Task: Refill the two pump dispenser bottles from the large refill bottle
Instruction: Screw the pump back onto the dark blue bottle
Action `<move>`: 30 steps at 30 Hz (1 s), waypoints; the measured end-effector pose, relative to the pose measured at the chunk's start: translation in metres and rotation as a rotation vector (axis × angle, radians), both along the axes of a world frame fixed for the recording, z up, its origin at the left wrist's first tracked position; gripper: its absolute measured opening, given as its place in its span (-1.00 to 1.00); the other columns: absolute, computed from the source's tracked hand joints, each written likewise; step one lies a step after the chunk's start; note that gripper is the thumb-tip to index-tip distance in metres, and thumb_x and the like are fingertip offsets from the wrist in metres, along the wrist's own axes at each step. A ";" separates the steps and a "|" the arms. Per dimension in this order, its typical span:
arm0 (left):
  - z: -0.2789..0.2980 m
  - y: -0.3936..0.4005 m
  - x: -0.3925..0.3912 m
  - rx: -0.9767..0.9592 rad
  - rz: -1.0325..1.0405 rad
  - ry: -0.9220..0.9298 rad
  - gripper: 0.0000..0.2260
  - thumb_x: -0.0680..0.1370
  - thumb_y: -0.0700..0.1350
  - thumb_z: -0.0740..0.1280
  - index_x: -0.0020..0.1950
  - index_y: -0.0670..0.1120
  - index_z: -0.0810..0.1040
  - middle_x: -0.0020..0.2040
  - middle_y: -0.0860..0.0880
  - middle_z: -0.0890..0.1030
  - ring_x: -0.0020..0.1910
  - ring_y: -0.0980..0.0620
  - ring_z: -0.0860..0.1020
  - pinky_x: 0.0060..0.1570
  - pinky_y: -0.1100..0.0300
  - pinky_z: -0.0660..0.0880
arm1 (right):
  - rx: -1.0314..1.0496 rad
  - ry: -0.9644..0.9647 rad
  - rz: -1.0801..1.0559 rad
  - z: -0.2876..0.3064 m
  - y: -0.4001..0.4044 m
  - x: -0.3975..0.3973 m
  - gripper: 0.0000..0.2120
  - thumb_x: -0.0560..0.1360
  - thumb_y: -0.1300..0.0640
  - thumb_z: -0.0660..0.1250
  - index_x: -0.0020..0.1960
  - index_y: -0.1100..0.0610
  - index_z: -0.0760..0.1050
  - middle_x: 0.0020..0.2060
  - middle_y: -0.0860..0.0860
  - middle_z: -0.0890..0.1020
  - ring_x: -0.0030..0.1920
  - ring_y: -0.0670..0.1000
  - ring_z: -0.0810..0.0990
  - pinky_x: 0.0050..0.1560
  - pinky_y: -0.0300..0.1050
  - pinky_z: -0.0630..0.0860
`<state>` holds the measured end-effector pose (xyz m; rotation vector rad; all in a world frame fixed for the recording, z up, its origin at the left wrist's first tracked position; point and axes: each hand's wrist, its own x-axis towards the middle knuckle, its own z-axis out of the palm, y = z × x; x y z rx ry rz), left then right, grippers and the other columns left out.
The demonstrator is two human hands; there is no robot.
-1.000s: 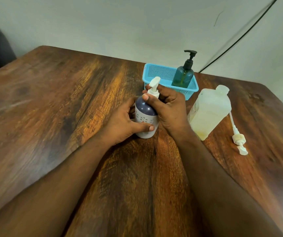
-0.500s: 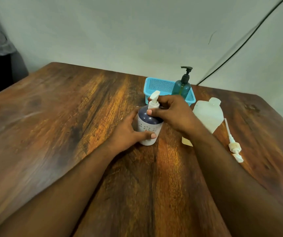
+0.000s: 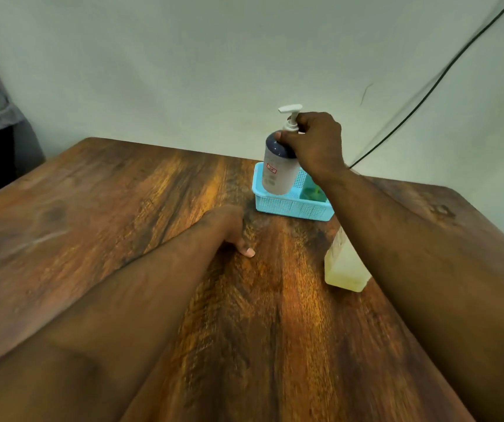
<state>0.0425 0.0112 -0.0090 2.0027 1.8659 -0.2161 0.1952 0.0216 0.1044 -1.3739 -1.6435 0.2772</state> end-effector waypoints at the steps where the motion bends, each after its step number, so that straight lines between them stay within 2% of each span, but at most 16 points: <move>1: -0.001 0.006 0.001 -0.031 -0.006 0.022 -0.02 0.23 0.19 0.62 0.52 -0.09 0.29 0.45 -0.14 0.40 0.40 -0.22 0.41 0.33 -0.16 0.43 | -0.008 -0.015 -0.007 -0.001 0.006 -0.001 -0.77 0.30 0.06 0.40 -0.30 0.24 0.51 -0.44 -0.02 0.49 -0.40 -0.08 0.40 -0.37 -0.17 0.30; 4: -0.001 0.019 0.009 -0.124 -0.017 0.091 0.03 0.25 0.19 0.60 0.57 -0.10 0.18 0.51 -0.15 0.33 0.46 -0.24 0.33 0.41 -0.18 0.34 | -0.023 -0.040 -0.059 -0.006 0.022 -0.005 -0.79 0.33 0.08 0.39 -0.38 0.16 0.44 -0.49 -0.07 0.41 -0.45 -0.12 0.35 -0.45 -0.23 0.20; 8: -0.003 0.033 0.014 -0.205 -0.016 0.150 0.09 0.26 0.21 0.58 0.60 -0.12 0.08 0.55 -0.17 0.26 0.51 -0.28 0.25 0.47 -0.23 0.21 | -0.046 -0.063 -0.100 -0.019 0.040 -0.006 -0.74 0.37 0.06 0.39 -0.42 0.07 0.38 -0.44 -0.09 0.44 -0.42 -0.16 0.39 -0.45 -0.24 0.19; 12: -0.002 0.039 0.016 -0.251 -0.023 0.174 0.10 0.28 0.20 0.58 0.60 -0.12 0.02 0.56 -0.16 0.24 0.52 -0.29 0.22 0.47 -0.24 0.20 | -0.078 -0.131 -0.125 -0.035 0.050 -0.007 -0.81 0.40 0.02 0.39 -0.28 0.10 0.46 -0.31 -0.03 0.52 -0.31 -0.05 0.48 -0.43 -0.25 0.20; 16: -0.001 0.042 0.019 -0.263 0.002 0.181 0.12 0.27 0.18 0.59 0.60 -0.12 0.00 0.57 -0.16 0.22 0.53 -0.29 0.20 0.48 -0.23 0.19 | -0.139 -0.138 -0.156 -0.049 0.055 -0.006 -0.79 0.39 -0.02 0.41 -0.20 0.11 0.47 -0.25 0.00 0.54 -0.21 0.03 0.54 -0.30 -0.20 0.28; 23: 0.001 0.037 0.020 -0.259 0.033 0.171 0.15 0.22 0.16 0.62 0.60 -0.11 0.02 0.55 -0.18 0.24 0.52 -0.30 0.22 0.46 -0.24 0.22 | -0.241 -0.139 -0.185 -0.049 0.047 -0.002 -0.68 0.38 -0.08 0.44 -0.12 0.17 0.54 -0.25 0.01 0.57 -0.24 0.01 0.53 -0.43 -0.19 0.23; 25: 0.005 0.030 0.019 -0.217 0.021 0.170 0.15 0.23 0.19 0.61 0.61 -0.09 0.02 0.55 -0.18 0.25 0.51 -0.29 0.24 0.45 -0.22 0.25 | -0.257 -0.151 -0.182 -0.043 0.040 0.001 -0.72 0.38 -0.01 0.45 -0.08 0.16 0.49 -0.21 0.00 0.54 -0.22 0.01 0.50 -0.37 -0.18 0.29; 27: 0.007 0.020 0.019 -0.163 0.021 0.164 0.07 0.28 0.18 0.59 0.60 -0.10 0.07 0.52 -0.19 0.29 0.47 -0.28 0.30 0.42 -0.17 0.32 | -0.269 -0.151 -0.187 -0.037 0.030 0.005 -0.76 0.40 0.10 0.44 -0.01 0.15 0.47 -0.15 0.00 0.50 -0.15 0.03 0.48 -0.19 -0.13 0.42; 29: 0.012 0.006 0.019 -0.091 0.052 0.143 -0.01 0.26 0.16 0.60 0.56 -0.10 0.20 0.44 -0.18 0.39 0.40 -0.25 0.39 0.34 -0.14 0.42 | -0.250 -0.135 -0.204 -0.031 0.020 0.009 -0.72 0.39 0.13 0.44 0.07 0.16 0.51 -0.12 0.00 0.52 -0.09 0.05 0.53 -0.08 -0.09 0.49; 30: 0.015 -0.004 0.021 -0.055 0.068 0.126 -0.06 0.26 0.14 0.61 0.52 -0.11 0.28 0.40 -0.17 0.44 0.37 -0.24 0.43 0.30 -0.12 0.47 | -0.236 -0.119 -0.204 -0.028 0.013 0.012 -0.73 0.38 0.13 0.44 0.06 0.14 0.55 -0.10 0.00 0.57 -0.08 0.07 0.57 -0.09 -0.12 0.47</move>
